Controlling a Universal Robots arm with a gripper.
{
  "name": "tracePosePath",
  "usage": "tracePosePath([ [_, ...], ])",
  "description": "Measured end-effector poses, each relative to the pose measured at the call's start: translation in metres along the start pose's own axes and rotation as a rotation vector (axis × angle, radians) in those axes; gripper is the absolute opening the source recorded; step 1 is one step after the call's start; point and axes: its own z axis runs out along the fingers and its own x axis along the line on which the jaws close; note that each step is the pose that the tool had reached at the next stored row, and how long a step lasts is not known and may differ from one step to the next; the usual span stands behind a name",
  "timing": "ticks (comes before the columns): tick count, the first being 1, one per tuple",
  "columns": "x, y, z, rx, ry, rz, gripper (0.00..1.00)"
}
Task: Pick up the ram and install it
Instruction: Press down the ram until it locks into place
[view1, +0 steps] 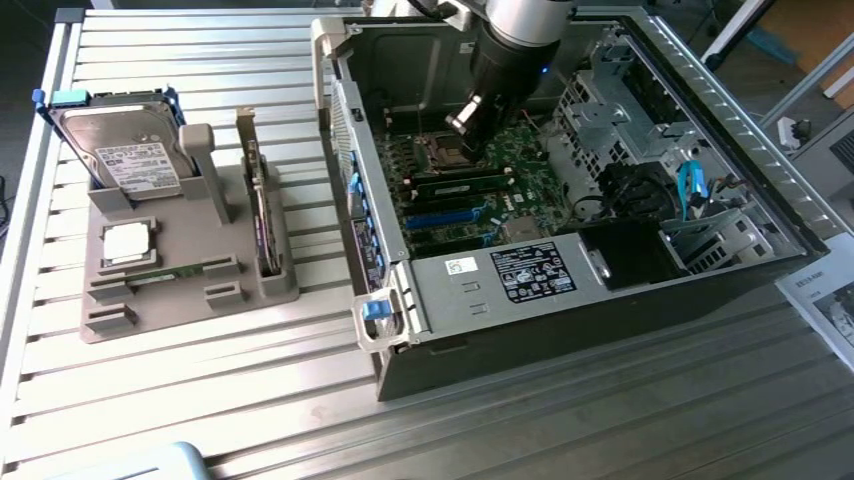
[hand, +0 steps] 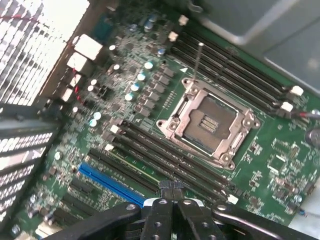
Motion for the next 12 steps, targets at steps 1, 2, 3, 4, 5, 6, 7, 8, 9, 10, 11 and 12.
tracePosePath([
  [1,0.0000,0.0000,0.0002,0.0001,0.0000,0.017,0.10],
  [2,0.0000,0.0000,0.0004,0.0001,-0.0001,0.036,0.10],
  [3,0.0000,0.0000,0.0006,0.0001,-0.0002,0.058,0.10],
  [4,0.0000,0.0000,0.0008,0.0002,-0.0002,0.084,0.10],
  [5,0.0000,0.0000,0.0011,0.0003,-0.0003,0.106,0.10],
  [6,0.0000,0.0000,0.0012,0.0003,-0.0004,0.125,0.10],
  [7,0.0000,0.0000,0.0014,0.0004,-0.0005,0.142,0.10],
  [8,0.0000,0.0000,0.0016,0.0004,-0.0005,0.165,0.10],
  [9,0.0000,0.0000,0.0020,0.0004,-0.0008,0.196,0.10],
  [10,0.0000,0.0000,0.0023,0.0006,-0.0008,0.233,0.10],
  [11,0.0000,0.0000,0.0026,0.0006,-0.0009,0.260,0.10],
  [12,0.0000,0.0000,0.0028,0.0007,-0.0010,0.281,0.10],
])
